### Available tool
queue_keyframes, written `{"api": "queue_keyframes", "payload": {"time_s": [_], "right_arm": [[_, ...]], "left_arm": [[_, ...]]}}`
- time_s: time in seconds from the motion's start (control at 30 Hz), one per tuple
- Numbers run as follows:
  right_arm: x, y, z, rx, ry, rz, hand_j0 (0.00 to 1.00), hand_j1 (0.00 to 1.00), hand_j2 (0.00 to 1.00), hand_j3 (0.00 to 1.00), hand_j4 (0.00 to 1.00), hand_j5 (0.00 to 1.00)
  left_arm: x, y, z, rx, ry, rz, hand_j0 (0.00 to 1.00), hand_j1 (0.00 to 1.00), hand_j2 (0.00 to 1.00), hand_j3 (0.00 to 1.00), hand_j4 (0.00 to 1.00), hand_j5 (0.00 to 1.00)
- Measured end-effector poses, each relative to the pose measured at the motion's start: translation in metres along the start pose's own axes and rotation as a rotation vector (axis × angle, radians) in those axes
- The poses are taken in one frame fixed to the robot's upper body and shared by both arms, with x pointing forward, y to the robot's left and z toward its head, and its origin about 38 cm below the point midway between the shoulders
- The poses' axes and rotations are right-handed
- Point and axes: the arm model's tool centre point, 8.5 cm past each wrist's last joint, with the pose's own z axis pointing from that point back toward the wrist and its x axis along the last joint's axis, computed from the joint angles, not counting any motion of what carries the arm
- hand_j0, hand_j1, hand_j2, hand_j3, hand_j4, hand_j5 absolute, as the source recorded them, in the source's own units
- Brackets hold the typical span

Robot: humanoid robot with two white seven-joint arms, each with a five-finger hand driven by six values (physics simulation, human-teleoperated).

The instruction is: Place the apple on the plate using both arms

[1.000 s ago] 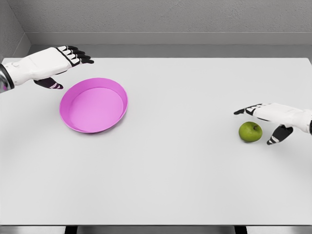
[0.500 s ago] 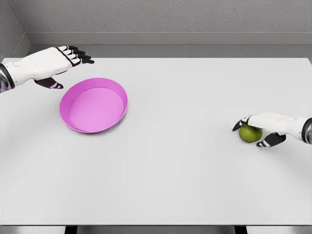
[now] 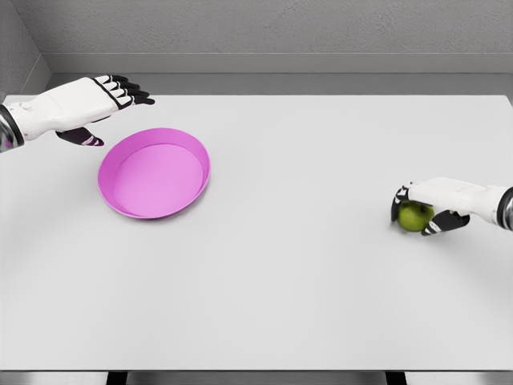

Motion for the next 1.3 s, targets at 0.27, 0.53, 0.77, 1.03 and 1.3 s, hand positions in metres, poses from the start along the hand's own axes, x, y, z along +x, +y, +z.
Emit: {"api": "queue_keyframes", "payload": {"time_s": [0.27,0.53,0.77,1.03,1.3], "right_arm": [[0.004,-0.029,0.007,-0.064,-0.003,0.037,0.48,0.48,0.48,0.48,0.48,0.48],[0.018,-0.037,0.001,-0.092,-0.048,0.046,0.46,0.46,0.46,0.46,0.46,0.46],[0.037,-0.042,-0.015,-0.122,-0.118,0.035,0.46,0.46,0.46,0.46,0.46,0.46],[0.063,-0.049,-0.035,-0.153,-0.201,0.021,0.46,0.46,0.46,0.46,0.46,0.46],[0.088,-0.053,-0.053,-0.168,-0.278,0.014,0.46,0.46,0.46,0.46,0.46,0.46]], "left_arm": [[0.001,-0.001,0.0,0.0,-0.001,0.002,1.0,1.0,1.0,1.0,1.0,1.0],[0.0,0.0,0.0,0.001,0.0,0.001,1.0,1.0,1.0,1.0,1.0,1.0],[0.001,-0.001,0.0,0.0,-0.001,0.002,1.0,1.0,1.0,1.0,1.0,1.0],[0.0,-0.001,0.001,0.0,-0.001,0.001,1.0,1.0,1.0,1.0,1.0,1.0],[0.0,-0.001,0.001,0.0,0.0,0.002,1.0,1.0,1.0,1.0,1.0,1.0]]}}
